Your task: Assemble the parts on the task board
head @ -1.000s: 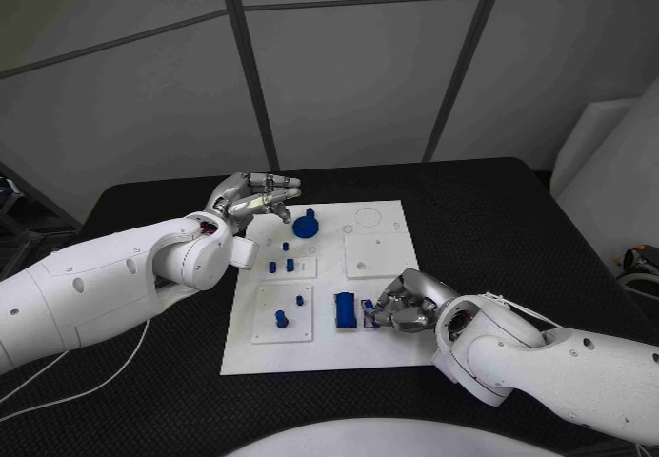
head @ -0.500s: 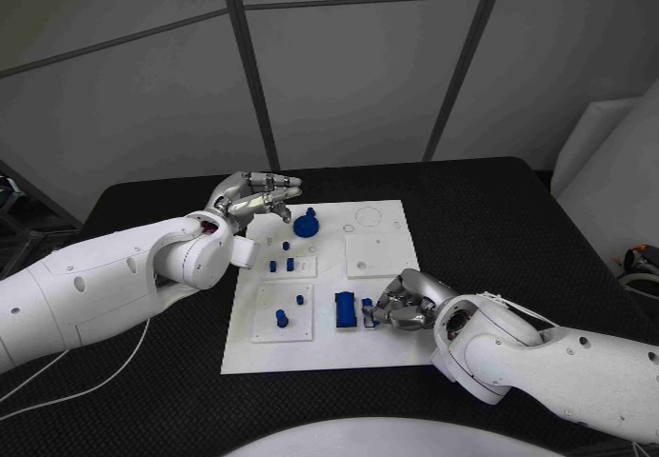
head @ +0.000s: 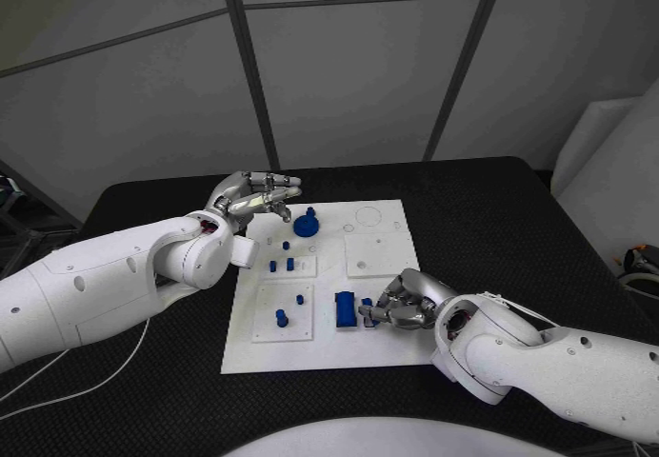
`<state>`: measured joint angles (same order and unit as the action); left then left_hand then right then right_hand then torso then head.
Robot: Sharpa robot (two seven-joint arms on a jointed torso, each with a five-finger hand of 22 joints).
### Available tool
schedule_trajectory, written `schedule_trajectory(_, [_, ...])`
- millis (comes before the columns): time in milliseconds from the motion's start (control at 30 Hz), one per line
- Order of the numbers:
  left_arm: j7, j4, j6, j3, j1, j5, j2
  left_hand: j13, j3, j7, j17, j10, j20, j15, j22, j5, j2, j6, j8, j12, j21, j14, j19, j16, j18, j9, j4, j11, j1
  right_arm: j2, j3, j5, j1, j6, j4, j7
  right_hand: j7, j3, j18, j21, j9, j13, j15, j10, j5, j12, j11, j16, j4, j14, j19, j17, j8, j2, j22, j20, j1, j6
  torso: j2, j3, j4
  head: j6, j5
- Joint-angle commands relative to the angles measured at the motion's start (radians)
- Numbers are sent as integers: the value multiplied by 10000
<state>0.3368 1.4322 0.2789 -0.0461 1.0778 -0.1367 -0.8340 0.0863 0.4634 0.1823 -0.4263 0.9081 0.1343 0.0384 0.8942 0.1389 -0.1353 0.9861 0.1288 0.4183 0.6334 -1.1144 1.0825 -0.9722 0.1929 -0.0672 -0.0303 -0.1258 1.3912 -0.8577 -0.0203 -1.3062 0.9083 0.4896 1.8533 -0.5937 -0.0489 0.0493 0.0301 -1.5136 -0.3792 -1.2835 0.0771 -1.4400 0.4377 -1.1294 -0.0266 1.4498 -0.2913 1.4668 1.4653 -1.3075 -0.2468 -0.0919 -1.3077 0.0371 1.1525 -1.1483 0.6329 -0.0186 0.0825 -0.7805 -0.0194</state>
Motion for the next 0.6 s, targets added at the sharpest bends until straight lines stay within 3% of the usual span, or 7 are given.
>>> schedule_trajectory(33, [56, 11, -85, -7, 16, 14, 9, -10, -50, 15, 13, -80, -22, 2, -17, 18, 97, -86, -24, 40, -69, 89, -73, -50, -97, 2, -3, 8, 12, -9, 1, 28, 5, -73, 110, 293, -18, 70, -96, 56, -14, -14, 46, -11, -53, 24, 46, -31, -7, 642, 490, -579, 63, 8, -2054, -29, -115, 34, -3, -2, 4, 3, -5])
schedule_trajectory(400, [65, 0, -86, -7, 15, 14, 10, -10, -50, 15, 13, -80, -22, 2, -17, 18, 97, -86, -24, 40, -69, 89, -73, -50, -97, 2, -3, 8, 12, -298, -3, -56, 5, -154, 390, 286, 0, 182, -100, 45, -66, -40, 54, -23, 92, 0, 32, -15, 7, 650, 501, -607, 58, 188, -2067, -33, -203, 20, -4, -5, 10, -3, -11])
schedule_trajectory(533, [64, -6, -82, -7, 15, 14, 9, -10, -50, 15, 13, -80, -22, 2, -17, 18, 97, -86, -24, 40, -69, 89, -73, -50, -97, 2, -3, 8, 12, -448, -4, -151, 5, -208, 400, 254, 25, 89, -100, 45, -116, -54, 81, -20, 284, -2, 2, -13, 255, 651, 503, -615, 65, 269, -2070, -50, 403, 39, -8, -2, 9, -4, 4])
schedule_trajectory(600, [62, -11, -79, -7, 15, 14, 11, -10, -50, 15, 13, -80, -22, 2, -17, 18, 97, -86, -24, 40, -69, 89, -73, -50, -97, 2, -3, 8, 12, -496, -5, -186, 5, -275, 379, 276, 38, 13, -100, 46, -144, -57, 97, -13, 104, 5, -14, -12, 467, 652, 502, -619, 62, 277, -2071, -64, 839, 40, -8, -2, 10, 2, 13])
